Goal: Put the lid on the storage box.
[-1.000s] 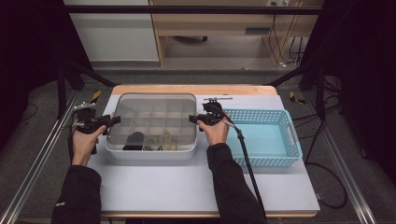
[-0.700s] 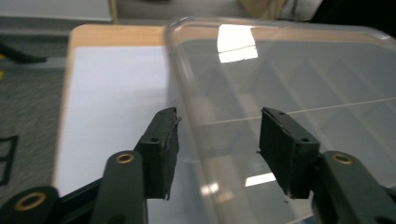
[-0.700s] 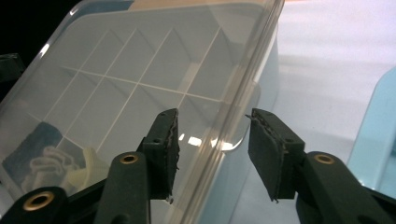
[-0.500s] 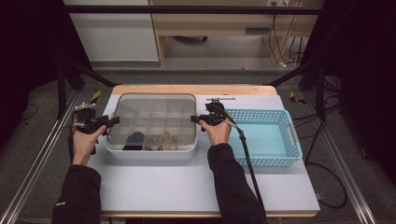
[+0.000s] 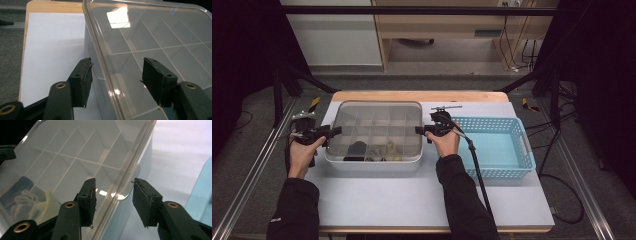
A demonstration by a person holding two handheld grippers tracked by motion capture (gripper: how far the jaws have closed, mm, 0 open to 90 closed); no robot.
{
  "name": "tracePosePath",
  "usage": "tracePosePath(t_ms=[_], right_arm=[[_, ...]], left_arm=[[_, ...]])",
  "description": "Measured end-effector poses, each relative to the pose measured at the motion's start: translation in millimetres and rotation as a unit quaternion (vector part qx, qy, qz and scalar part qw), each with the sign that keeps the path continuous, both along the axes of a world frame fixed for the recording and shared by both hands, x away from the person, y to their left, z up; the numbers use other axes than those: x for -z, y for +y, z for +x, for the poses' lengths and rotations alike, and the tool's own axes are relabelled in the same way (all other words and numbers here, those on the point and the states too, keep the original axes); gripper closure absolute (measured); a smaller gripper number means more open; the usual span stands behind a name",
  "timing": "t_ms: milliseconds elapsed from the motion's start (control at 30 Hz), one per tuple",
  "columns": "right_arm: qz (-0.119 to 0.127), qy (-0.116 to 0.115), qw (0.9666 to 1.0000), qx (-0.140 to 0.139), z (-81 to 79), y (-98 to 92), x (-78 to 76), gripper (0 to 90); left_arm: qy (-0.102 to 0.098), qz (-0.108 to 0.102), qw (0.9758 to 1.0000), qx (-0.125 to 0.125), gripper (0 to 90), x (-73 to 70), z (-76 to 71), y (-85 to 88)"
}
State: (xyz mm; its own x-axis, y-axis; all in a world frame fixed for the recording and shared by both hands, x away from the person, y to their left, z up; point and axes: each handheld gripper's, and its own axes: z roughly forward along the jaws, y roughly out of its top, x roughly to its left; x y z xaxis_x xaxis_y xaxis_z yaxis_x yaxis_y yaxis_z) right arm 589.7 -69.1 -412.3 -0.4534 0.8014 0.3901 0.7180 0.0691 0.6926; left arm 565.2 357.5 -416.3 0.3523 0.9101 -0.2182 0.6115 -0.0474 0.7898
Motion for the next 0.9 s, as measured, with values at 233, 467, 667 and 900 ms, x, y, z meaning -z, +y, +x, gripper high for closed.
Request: tracePosePath(t_ms=[233, 467, 667, 900], right_arm=[[0.014, 0.006, 0.9998, -0.014, -9.1, -5.2, -1.8, 55.2], [0.001, -0.012, 0.9998, -0.015, -15.9, 1.0, -7.3, 54.6], [-0.014, -0.050, 0.9983, 0.027, -3.5, -4.5, 0.7, 46.8], [0.011, -0.049, 0.9987, 0.008, 11.9, -6.2, 12.6, 45.5]], left_arm=[[-0.001, 0.006, 1.0000, 0.005, 40.0, -2.4, -10.7, 0.0], [-0.015, 0.017, 0.9997, 0.000, 45.9, -6.1, -18.3, 0.3], [-0.044, 0.003, 0.9980, -0.044, 41.3, -6.7, -10.4, 12.0], [-0.042, 0.011, 0.9987, -0.028, 41.3, 1.4, 12.4, -1.8]])
